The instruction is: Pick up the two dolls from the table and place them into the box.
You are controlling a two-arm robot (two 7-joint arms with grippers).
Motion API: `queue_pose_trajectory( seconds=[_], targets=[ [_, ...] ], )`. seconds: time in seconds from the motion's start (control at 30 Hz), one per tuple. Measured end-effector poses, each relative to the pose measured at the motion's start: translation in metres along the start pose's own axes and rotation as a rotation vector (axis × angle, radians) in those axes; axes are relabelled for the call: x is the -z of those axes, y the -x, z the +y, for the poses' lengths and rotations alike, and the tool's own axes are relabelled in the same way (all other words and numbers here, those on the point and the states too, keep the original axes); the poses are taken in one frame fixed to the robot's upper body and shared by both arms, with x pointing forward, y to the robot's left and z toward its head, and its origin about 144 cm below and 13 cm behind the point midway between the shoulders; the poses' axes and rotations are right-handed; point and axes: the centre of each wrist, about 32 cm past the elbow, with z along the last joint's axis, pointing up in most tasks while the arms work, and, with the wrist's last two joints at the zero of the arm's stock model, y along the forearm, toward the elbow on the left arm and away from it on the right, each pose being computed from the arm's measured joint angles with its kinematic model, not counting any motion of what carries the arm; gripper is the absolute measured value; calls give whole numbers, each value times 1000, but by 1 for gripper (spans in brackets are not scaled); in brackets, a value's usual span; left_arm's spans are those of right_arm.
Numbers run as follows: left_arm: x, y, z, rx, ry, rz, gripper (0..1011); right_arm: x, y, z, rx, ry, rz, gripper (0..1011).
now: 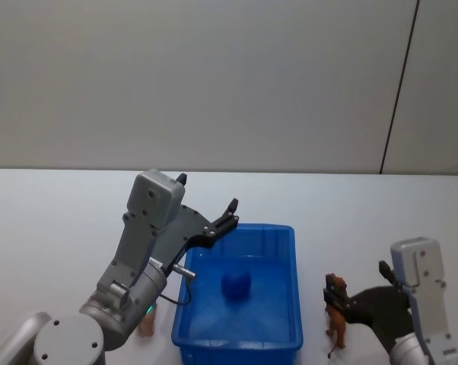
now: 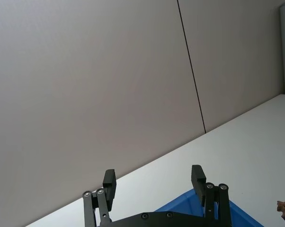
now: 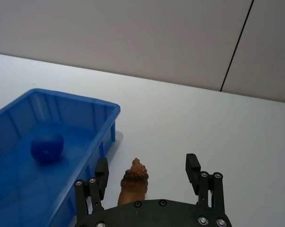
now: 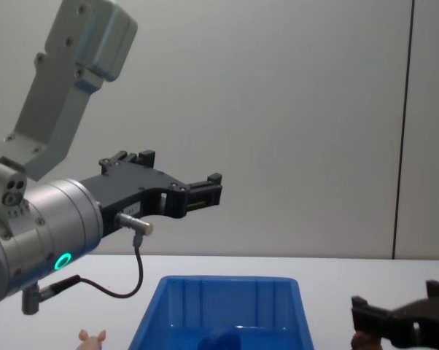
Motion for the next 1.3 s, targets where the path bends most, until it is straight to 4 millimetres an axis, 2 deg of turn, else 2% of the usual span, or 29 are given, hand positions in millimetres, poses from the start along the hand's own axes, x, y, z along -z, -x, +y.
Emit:
queue_pose_trajectory(
  seconds=[0.57,1.1,1.3],
  targets=[
    [0,0,0,0,0,0,1001,22,16,-3,36,84,-14,1001],
    [0,0,0,0,0,0,1001,36,31,14,42,121,-15,1001],
    [0,0,0,0,0,0,1001,40,33,23,40,134,-15,902]
  ],
)
